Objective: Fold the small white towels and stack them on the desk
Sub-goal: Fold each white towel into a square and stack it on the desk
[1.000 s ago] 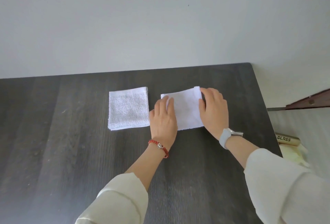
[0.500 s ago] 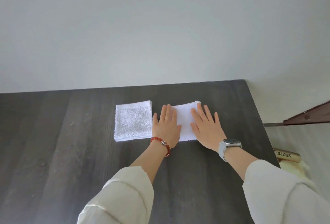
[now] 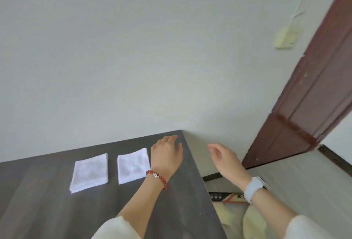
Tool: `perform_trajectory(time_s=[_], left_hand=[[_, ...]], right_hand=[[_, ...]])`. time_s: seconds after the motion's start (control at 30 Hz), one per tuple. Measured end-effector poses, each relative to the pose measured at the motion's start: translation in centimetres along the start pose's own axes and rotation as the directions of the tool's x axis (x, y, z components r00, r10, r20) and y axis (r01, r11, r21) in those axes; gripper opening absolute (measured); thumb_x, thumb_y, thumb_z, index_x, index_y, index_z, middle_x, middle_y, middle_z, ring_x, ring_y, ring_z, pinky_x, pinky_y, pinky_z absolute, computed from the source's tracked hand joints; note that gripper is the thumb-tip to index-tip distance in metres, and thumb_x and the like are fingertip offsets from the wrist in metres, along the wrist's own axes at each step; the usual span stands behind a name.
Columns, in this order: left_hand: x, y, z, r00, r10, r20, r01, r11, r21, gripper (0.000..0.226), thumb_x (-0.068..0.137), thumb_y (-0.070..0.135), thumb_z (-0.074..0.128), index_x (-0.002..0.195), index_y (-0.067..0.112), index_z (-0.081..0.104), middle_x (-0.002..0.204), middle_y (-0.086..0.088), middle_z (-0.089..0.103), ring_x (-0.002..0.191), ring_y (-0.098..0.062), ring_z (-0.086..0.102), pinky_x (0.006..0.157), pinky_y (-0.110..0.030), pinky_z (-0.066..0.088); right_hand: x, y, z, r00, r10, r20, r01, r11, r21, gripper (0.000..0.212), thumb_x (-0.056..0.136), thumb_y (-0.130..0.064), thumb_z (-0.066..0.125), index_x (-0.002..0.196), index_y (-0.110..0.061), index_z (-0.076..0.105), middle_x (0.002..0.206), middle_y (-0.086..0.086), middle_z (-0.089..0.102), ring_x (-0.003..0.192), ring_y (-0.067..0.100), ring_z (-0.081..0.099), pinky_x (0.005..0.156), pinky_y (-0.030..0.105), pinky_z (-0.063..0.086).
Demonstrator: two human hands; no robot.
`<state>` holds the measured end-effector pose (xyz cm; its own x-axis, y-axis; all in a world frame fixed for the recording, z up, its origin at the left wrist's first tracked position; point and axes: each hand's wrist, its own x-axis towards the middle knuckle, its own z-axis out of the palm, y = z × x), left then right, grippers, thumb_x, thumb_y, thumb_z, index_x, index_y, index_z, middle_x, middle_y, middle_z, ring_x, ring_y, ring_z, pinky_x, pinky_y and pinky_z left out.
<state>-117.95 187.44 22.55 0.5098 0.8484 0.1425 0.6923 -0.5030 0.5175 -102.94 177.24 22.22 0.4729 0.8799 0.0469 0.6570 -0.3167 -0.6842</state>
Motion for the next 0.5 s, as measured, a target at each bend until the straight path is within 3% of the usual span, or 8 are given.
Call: perform_trajectory(time_s=[0.13, 0.27, 0.37, 0.5], left_hand=[[-7.0, 15.3, 4.7, 0.982, 0.189, 0.024, -0.182, 0.969, -0.166, 0.036, 0.094, 0.028, 0.042, 0.127, 0.017, 0.051, 0.128, -0.003, 0.055, 0.116, -0.023, 0.051, 0.098, -0.035, 0.039], [-15.9, 30.5, 11.5, 0.915, 0.379, 0.140, -0.324, 0.895, -0.306, 0.032, 0.093, 0.025, 0.045, 0.121, 0.014, 0.057, 0.123, -0.006, 0.057, 0.113, -0.025, 0.053, 0.095, -0.035, 0.042], [-23.2, 41.0, 16.9, 0.791, 0.567, 0.229, -0.452, 0.794, -0.406, 0.028, 0.091, 0.019, 0.048, 0.114, 0.010, 0.061, 0.119, -0.008, 0.061, 0.112, -0.025, 0.054, 0.094, -0.031, 0.041], [-33.6, 53.0, 23.2, 0.569, 0.759, 0.317, -0.560, 0.640, -0.525, 0.027, 0.092, 0.019, 0.048, 0.114, 0.010, 0.060, 0.116, -0.009, 0.062, 0.106, -0.024, 0.057, 0.092, -0.032, 0.044]], right_hand=[[-11.0, 7.5, -12.6, 0.979, 0.108, -0.174, -0.109, 0.994, 0.004, 0.025, 0.095, -0.011, 0.043, 0.111, -0.010, 0.062, 0.112, 0.003, 0.065, 0.107, 0.016, 0.057, 0.079, 0.015, 0.034], [-25.2, 16.4, -24.0, 0.901, 0.264, -0.343, -0.278, 0.960, 0.008, 0.023, 0.094, -0.008, 0.046, 0.107, -0.005, 0.064, 0.108, 0.007, 0.067, 0.099, 0.019, 0.059, 0.075, 0.012, 0.033], [-36.6, 22.6, -30.8, 0.790, 0.419, -0.448, -0.437, 0.897, 0.069, 0.025, 0.094, -0.008, 0.042, 0.107, -0.004, 0.063, 0.105, 0.007, 0.065, 0.090, 0.017, 0.057, 0.074, 0.013, 0.034], [-50.8, 29.0, -36.4, 0.559, 0.639, -0.528, -0.608, 0.749, 0.264, 0.027, 0.096, -0.009, 0.039, 0.109, 0.000, 0.061, 0.102, 0.013, 0.064, 0.084, 0.016, 0.053, 0.071, 0.018, 0.038]])
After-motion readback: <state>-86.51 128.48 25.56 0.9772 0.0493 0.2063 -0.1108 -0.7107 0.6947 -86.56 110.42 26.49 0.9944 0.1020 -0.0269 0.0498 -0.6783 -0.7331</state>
